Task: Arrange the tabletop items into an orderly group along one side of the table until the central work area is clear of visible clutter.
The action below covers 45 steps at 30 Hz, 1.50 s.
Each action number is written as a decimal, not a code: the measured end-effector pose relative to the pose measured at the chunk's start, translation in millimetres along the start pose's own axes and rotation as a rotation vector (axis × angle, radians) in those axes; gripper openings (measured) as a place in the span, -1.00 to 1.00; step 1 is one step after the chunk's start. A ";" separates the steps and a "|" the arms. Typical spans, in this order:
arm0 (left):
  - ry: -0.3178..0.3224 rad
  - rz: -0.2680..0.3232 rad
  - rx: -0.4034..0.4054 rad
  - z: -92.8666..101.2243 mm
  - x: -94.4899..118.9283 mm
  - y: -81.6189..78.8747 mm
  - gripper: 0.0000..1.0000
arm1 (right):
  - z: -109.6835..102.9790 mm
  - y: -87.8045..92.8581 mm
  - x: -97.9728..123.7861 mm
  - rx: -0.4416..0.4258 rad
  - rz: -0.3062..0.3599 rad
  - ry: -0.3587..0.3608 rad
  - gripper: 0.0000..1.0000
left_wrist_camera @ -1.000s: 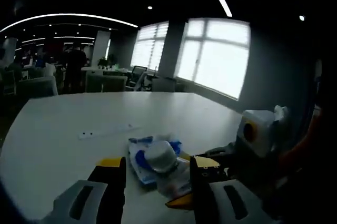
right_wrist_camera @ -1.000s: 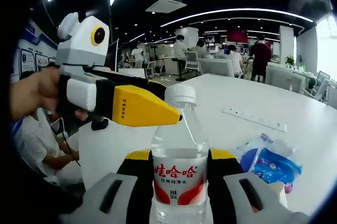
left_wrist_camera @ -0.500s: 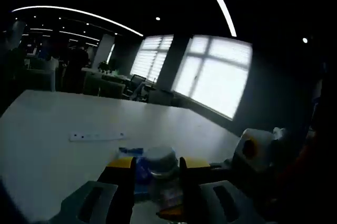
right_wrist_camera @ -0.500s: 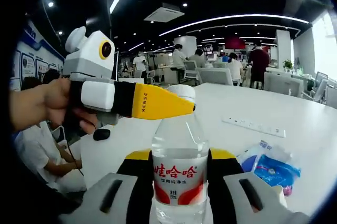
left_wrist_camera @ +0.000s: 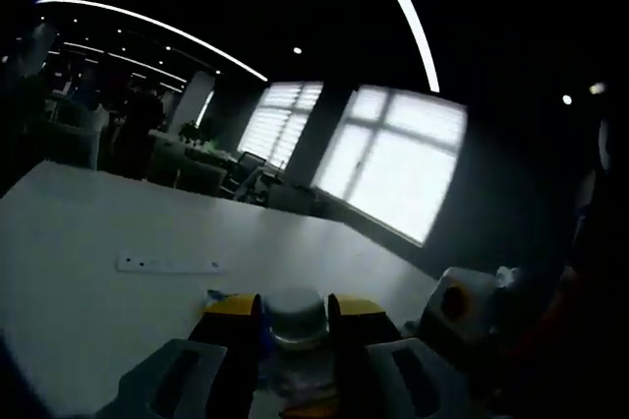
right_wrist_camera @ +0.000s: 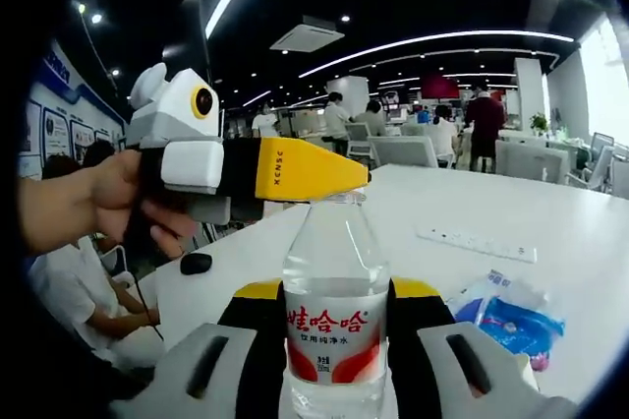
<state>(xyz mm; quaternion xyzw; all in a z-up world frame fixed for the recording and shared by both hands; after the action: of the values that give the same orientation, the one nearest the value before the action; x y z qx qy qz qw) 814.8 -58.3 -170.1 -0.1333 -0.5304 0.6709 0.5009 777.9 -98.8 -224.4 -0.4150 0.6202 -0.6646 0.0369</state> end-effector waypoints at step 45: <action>-0.035 -0.091 -0.134 7.3 -11.9 -5.1 -0.57 | 3.3 -2.4 -8.3 -0.038 -0.007 -0.032 -0.29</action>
<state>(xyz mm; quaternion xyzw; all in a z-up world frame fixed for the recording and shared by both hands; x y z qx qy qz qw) 817.8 -72.5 -166.9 -0.1303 -0.5882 0.6127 0.5115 786.4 -96.2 -226.9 -0.4281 0.6307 -0.6462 0.0367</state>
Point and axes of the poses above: the point that each gripper's makers call its tool centre point, and the gripper's own axes: x roughly backward along the fingers, z roughly to its right, y roughly out of its underside, the point moved 3 cm from there along x, roughly backward along the fingers, and after that the axes turned 13 degrees about -z, right-handed, at the moved point
